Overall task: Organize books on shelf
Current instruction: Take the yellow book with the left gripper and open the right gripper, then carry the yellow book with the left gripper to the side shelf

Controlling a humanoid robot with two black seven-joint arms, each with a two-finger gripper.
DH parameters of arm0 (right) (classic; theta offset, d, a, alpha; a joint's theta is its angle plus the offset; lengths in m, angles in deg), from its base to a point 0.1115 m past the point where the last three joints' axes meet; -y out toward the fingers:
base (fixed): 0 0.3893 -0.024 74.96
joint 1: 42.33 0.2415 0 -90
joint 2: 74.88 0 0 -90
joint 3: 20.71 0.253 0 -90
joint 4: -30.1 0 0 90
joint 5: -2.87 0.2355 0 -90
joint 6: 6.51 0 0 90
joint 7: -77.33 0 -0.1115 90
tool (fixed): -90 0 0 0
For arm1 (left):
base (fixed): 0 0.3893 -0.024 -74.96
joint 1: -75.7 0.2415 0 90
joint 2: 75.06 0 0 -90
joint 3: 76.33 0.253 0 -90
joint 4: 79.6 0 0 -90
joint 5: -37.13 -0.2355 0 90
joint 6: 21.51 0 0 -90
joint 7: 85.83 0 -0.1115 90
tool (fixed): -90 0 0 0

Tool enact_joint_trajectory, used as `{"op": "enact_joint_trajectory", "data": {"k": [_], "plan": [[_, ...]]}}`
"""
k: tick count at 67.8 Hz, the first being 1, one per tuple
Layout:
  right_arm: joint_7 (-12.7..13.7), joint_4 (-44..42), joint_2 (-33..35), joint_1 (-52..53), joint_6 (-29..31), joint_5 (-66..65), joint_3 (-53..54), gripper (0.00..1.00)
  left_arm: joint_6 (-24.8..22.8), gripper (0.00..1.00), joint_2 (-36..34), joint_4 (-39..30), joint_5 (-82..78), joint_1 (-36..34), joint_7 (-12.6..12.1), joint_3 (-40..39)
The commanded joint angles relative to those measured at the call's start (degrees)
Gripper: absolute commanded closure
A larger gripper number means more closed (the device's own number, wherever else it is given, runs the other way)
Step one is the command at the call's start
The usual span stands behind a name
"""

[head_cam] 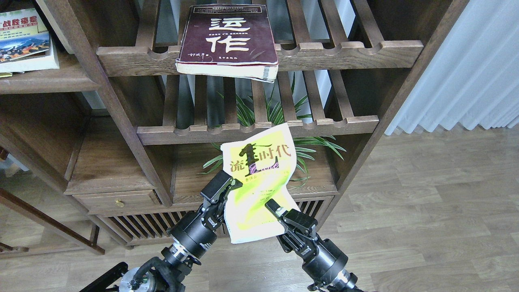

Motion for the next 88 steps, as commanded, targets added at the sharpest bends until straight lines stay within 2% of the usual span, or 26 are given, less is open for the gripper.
{"op": "enact_joint_trajectory", "data": {"k": [1, 8, 9, 14, 26, 46, 54, 55, 57, 62, 88], "plan": [[-0.22, -0.37, 0.1, 0.0, 0.0, -3.29, -2.6, 0.01, -0.09, 1.0, -5.55, -3.21, 0.08, 2.21, 0.18, -1.21], [-0.22, -1.15, 0.1, 0.0, 0.0, -3.29, -3.31, 0.01, -0.09, 1.0, -10.74, -5.23, -0.01, 3.53, 0.01, -1.74], [-0.22, -2.29, 0.1, 0.18, 0.0, -3.29, -3.31, 0.01, -0.09, 1.0, -14.75, -6.37, -0.09, 4.41, -0.17, -1.91], [-0.22, -4.14, 0.1, 1.06, 0.0, -3.29, -3.66, 0.01, -0.09, 1.0, -19.43, -7.78, -0.09, 4.94, -0.61, -2.35], [-0.22, -7.22, 0.1, 2.55, 0.0, -3.2, -4.45, 0.01, -0.09, 1.0, -27.97, -9.72, -0.44, 5.82, -1.49, -4.37], [-0.22, -11.26, 0.1, 4.4, 0.0, -3.2, -4.45, 0.01, -0.09, 1.0, -45.01, -11.65, -0.97, 7.31, -7.46, -6.92], [-0.22, -12.4, 0.1, 5.19, 0.0, -3.11, -4.37, 0.01, -0.09, 1.0, -51.52, -11.04, -0.97, 7.31, -7.47, -9.91], [-0.22, -12.84, 0.1, 5.62, 0.0, -3.11, -4.37, 0.01, -0.09, 0.99, -55.79, -10.51, -0.97, 7.31, -7.47, -11.91], [-0.22, -13.2, 0.1, 5.98, 0.0, -3.11, -4.37, 0.01, -0.09, 0.99, -57.93, -10.16, -0.97, 7.31, -7.47, -12.72], [-0.22, -13.9, 0.1, 6.68, 0.0, -3.11, -4.37, 0.01, -0.09, 0.99, -61.36, -9.46, -0.89, 7.31, -7.47, -14.56], [-0.22, -15.83, 0.1, 10.11, 0.0, -3.29, -4.37, 0.01, -0.09, 0.99, -72.62, -4.88, -0.53, 7.31, -7.47, -22.39]]}}
